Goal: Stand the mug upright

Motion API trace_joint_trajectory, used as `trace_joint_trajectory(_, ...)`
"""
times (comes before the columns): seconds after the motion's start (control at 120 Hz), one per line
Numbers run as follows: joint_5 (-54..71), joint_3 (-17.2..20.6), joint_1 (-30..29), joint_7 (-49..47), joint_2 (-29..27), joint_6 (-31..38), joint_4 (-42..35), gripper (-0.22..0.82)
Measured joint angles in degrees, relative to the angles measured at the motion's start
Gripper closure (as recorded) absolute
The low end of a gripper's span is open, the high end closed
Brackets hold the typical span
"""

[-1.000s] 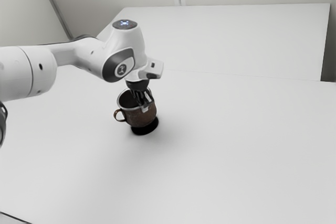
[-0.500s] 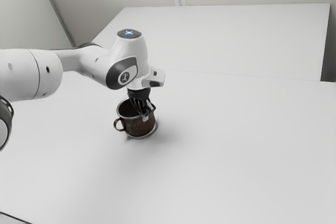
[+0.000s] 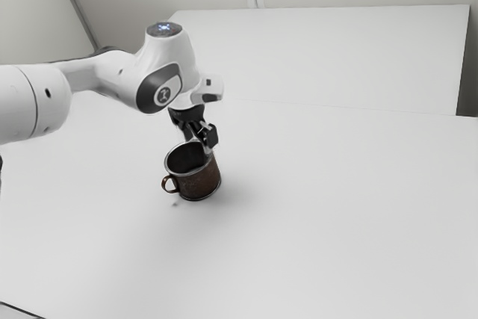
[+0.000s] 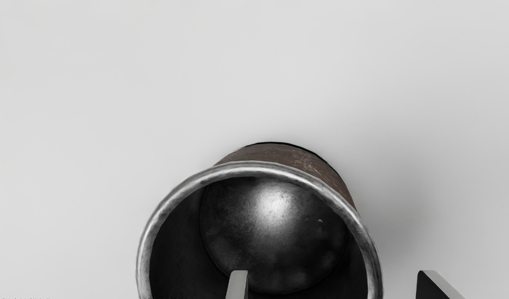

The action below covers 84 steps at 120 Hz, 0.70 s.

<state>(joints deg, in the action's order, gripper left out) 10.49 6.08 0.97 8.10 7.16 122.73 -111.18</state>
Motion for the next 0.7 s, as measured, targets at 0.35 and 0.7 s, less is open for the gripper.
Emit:
trace_joint_trajectory(0.35, -8.7, -2.9, -3.3, 2.3, 1.1, -15.0, 22.1, 0.05)
trace_joint_trajectory(0.7, -11.6, -3.6, -4.9, 5.5, -0.8, -25.3, 23.8, 0.02)
